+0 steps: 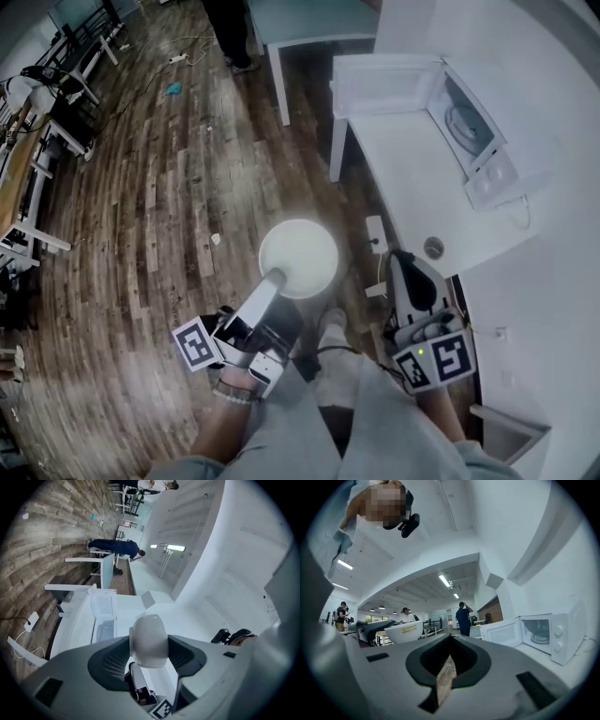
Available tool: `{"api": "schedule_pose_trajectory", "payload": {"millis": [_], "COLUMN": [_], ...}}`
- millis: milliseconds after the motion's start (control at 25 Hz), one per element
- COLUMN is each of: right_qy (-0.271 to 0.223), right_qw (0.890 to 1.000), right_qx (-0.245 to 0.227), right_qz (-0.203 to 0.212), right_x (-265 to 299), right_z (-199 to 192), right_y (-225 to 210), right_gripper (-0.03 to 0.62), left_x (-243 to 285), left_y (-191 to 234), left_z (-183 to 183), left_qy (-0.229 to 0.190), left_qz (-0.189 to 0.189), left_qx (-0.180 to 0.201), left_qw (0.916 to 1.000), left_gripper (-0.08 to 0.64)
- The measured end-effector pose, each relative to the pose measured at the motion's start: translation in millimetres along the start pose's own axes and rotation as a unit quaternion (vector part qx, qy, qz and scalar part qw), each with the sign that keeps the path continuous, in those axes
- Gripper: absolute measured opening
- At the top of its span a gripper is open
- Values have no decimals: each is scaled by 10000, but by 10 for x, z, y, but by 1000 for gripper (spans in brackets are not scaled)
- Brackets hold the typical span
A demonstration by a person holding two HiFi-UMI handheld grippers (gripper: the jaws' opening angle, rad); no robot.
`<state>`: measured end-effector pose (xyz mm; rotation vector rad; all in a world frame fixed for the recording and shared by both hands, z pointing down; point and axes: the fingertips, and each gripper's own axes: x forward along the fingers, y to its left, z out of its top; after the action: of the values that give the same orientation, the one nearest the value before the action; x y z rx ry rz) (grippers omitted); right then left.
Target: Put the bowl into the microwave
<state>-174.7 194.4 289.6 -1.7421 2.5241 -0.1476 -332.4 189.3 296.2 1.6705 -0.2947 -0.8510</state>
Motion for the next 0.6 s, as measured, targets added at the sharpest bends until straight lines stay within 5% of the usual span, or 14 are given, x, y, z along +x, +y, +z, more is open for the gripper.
{"api": "schedule_pose_trajectory", "payload": {"millis": [600], "right_qy": [87], "right_qw": [9993], "right_qx": [-60], "right_qz": [371], "right_x": [725], "right_z": [73], "right_y": [-972], "right_gripper": [3], "left_x": [955], "left_y": [388], "left_z": [286], "left_qy": [-430], "left_qz": [-19], "left_qx": [268], "left_qw": [9987], "left_gripper": [242]}}
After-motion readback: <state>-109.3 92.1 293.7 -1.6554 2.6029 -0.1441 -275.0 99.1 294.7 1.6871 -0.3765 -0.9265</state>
